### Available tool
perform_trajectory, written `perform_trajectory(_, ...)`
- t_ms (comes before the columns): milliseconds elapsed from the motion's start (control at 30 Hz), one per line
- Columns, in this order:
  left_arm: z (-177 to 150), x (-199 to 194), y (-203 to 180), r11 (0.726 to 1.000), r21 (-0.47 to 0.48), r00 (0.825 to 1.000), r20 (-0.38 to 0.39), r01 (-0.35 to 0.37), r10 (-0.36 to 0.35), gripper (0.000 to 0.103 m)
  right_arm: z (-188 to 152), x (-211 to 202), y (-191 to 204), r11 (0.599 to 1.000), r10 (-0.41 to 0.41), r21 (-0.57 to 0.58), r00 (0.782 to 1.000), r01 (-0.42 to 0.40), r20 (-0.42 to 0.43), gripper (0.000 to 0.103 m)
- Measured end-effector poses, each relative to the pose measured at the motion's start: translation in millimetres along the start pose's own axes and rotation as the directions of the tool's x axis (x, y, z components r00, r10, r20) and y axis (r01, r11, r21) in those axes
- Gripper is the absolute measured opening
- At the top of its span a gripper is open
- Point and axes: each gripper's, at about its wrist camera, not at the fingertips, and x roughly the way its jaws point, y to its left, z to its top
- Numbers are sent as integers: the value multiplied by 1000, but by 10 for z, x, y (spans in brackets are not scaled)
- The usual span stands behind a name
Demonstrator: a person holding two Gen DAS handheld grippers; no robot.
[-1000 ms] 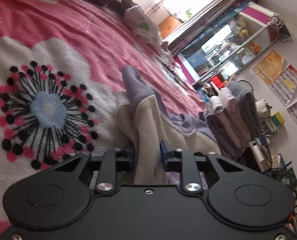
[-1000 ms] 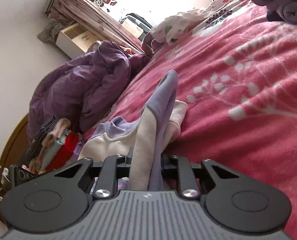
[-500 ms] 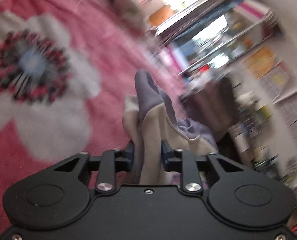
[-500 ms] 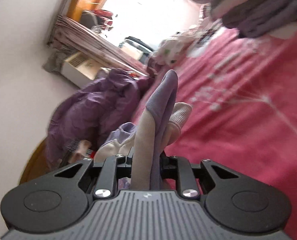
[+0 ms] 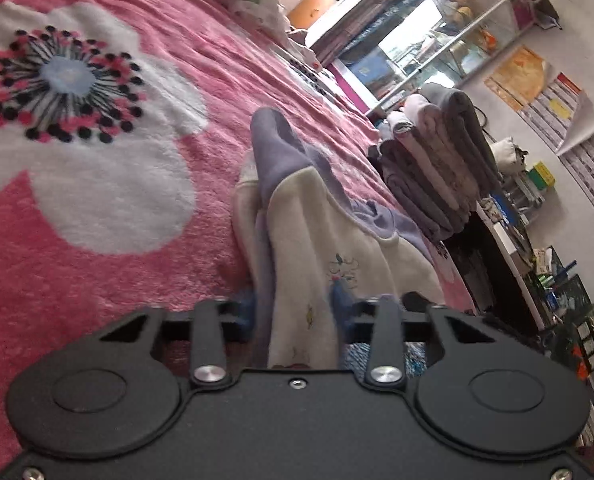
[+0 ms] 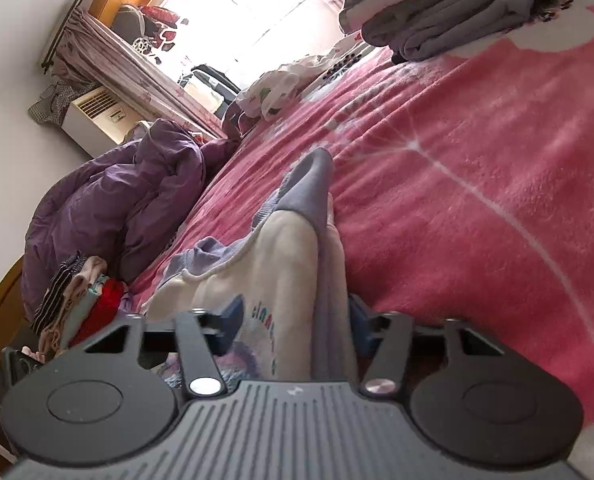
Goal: Fold clothes
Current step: 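Carry the folded sweatshirt with both tools beside the grey clothes stack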
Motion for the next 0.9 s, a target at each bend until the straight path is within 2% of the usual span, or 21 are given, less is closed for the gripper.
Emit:
perform_trajectory(33, 16, -7, -6, 1000, -2, 1000, 5, 16, -16, 22, 21, 8, -5, 1000, 12, 8, 1000, -13, 4, 27)
perform_trajectory(100, 48, -22, -18, 999, -7, 999, 15, 47, -47, 19, 113, 27, 5, 998, 52, 31, 998, -52, 22, 21)
perform_trajectory(267, 396, -54, -127, 991, -12, 989, 64, 132, -131, 19, 341, 73, 29, 985, 147, 84, 987, -153, 70, 20)
perform_trajectory(400, 854, 215, -158, 985, -4, 980, 92, 175, -174, 19, 551, 127, 54, 966, 216, 117, 970, -229, 113, 20)
perform_trajectory(833, 2248, 1374, -62, 960, -11, 950, 151, 279, -274, 19, 1962, 1131, -100, 963, 222, 107, 952, -249, 213, 20)
perform_trajectory(867, 2354, 1539, -32, 960, -24, 950, 156, 278, -271, 19, 2063, 1198, -124, 962, 218, 112, 950, -247, 224, 21)
perform_trajectory(900, 2437, 1731, 24, 962, -40, 952, 155, 272, -263, 20, 2161, 1274, -146, 965, 206, 114, 949, -237, 238, 26)
